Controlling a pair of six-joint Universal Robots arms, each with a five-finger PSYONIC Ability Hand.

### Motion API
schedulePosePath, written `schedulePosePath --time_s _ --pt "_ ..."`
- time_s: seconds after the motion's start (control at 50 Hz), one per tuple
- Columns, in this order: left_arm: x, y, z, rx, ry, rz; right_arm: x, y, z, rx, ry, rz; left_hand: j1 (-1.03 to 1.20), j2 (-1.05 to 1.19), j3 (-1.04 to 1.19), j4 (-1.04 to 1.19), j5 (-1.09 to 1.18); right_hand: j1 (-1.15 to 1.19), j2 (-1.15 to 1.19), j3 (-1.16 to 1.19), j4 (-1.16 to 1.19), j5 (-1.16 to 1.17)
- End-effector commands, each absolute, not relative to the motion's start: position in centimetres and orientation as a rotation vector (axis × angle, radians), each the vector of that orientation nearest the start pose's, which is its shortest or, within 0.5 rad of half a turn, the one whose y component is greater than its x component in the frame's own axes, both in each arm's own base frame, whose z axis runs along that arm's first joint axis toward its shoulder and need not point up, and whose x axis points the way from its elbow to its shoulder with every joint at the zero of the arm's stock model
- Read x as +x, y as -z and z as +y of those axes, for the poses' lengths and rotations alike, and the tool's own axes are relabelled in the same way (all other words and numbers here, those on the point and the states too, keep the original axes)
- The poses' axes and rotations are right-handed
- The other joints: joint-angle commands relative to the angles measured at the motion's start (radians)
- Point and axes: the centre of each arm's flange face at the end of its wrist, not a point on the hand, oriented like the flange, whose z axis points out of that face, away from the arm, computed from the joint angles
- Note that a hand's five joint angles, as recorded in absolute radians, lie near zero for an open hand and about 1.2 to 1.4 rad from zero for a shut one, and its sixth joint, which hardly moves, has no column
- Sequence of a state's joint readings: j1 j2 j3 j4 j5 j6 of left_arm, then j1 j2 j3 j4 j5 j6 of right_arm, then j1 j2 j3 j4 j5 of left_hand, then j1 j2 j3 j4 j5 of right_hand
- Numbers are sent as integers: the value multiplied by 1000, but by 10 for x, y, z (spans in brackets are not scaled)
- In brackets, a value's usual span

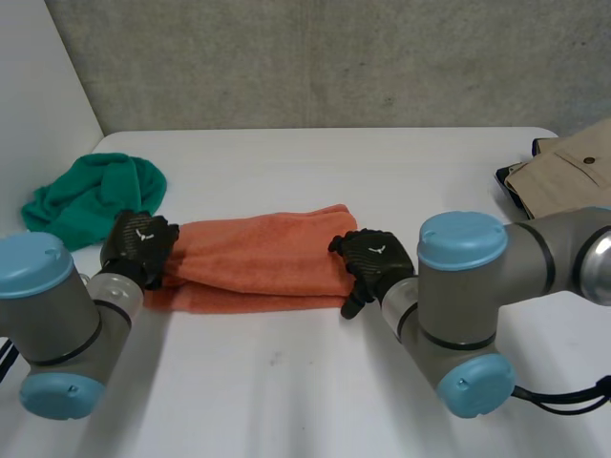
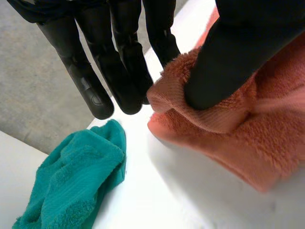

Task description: Fold the laundry.

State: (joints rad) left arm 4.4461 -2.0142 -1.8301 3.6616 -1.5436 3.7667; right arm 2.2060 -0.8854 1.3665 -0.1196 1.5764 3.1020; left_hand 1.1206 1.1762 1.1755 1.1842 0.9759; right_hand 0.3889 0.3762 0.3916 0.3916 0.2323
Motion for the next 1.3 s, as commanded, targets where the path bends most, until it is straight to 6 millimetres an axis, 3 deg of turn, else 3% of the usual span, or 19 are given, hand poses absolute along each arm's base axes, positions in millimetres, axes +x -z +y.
schedulePosePath --time_s 0.02,0.14,0.22,0.32,0.42,0.48,0.56,0.66,0.74,0.8,0.82,0.9,0.94,0.98,1.04,1.06,1.16,1.24,1.3 --pt "-218 -124 -282 1114 1840 2049 354 -113 -245 -803 1555 2227 -616 -672 -671 -680 -646 114 127 112 112 96" --pt "-217 -135 -279 1062 1865 2045 354 -109 -254 -798 1631 2239 -672 -728 -727 -736 -702 425 438 422 422 407" --pt "-214 -147 -279 984 1899 2052 350 -111 -265 -801 1728 2232 -684 -740 -739 -748 -714 1006 1019 1003 1003 988" --pt "-213 -166 -277 888 1967 2073 327 -115 -273 -848 1784 2296 -684 -740 -739 -748 -714 1007 1020 1005 1005 989" --pt "-212 -176 -275 848 2003 2092 287 -143 -285 -883 1870 2336 -690 -746 -745 -753 -720 1007 1020 1005 1005 989" --pt "-212 -181 -272 839 2011 2104 262 -152 -291 -999 1913 2357 -702 -757 -757 -765 -731 1007 1020 1005 1005 989" --pt "-212 -184 -267 841 2008 2124 249 -165 -296 -1182 1995 2318 -713 -769 -768 -777 -743 1007 1020 1005 1005 989" --pt "-214 -186 -266 832 2013 2144 284 -183 -282 -1322 2114 2093 -743 -798 -798 -806 -773 1007 1020 1005 1005 989" --pt "-220 -192 -266 816 2050 2160 332 -191 -242 -1442 2138 1766 -790 -845 -845 -853 -820 1007 1020 1005 1005 989" --pt "-223 -195 -264 793 2072 2183 368 -173 -197 -1581 2027 1467 -819 -875 -874 -882 -849 1007 1020 1005 1005 989" --pt "-224 -198 -264 770 2091 2194 380 -155 -179 -1652 1950 1357 -839 -895 -894 -903 -869 1007 1020 1005 1005 989" --pt "-226 -206 -265 716 2123 2226 394 -121 -152 -1788 1809 1244 -854 -910 -909 -918 -884 1007 1020 1005 1005 989" --pt "-226 -209 -266 694 2128 2240 398 -119 -152 -1809 1812 1244 -854 -910 -909 -918 -884 1007 1020 1005 1005 989" --pt "-226 -214 -269 664 2137 2256 400 -128 -159 -1781 1840 1273 -854 -910 -909 -918 -884 978 991 975 975 960" --pt "-226 -218 -271 642 2147 2270 396 -138 -175 -1655 1858 1379 -854 -910 -909 -918 -884 1 13 -2 -2 -17" --pt "-228 -222 -273 628 2162 2274 390 -155 -187 -1518 1875 1455 -854 -910 -909 -918 -884 -214 -202 -217 -217 -232" --pt "-243 -233 -274 636 2214 2310 358 -208 -223 -977 1807 1652 -875 -931 -930 -938 -905 -214 -202 -217 -217 -232" --pt "-270 -237 -262 721 2242 2387 328 -210 -253 -718 1676 1838 -895 -951 -950 -959 -925 -214 -202 -217 -217 -232" --pt "-289 -235 -253 798 2247 2445 317 -204 -265 -686 1629 1945 -907 -963 -962 -971 -937 -214 -202 -217 -217 -232"
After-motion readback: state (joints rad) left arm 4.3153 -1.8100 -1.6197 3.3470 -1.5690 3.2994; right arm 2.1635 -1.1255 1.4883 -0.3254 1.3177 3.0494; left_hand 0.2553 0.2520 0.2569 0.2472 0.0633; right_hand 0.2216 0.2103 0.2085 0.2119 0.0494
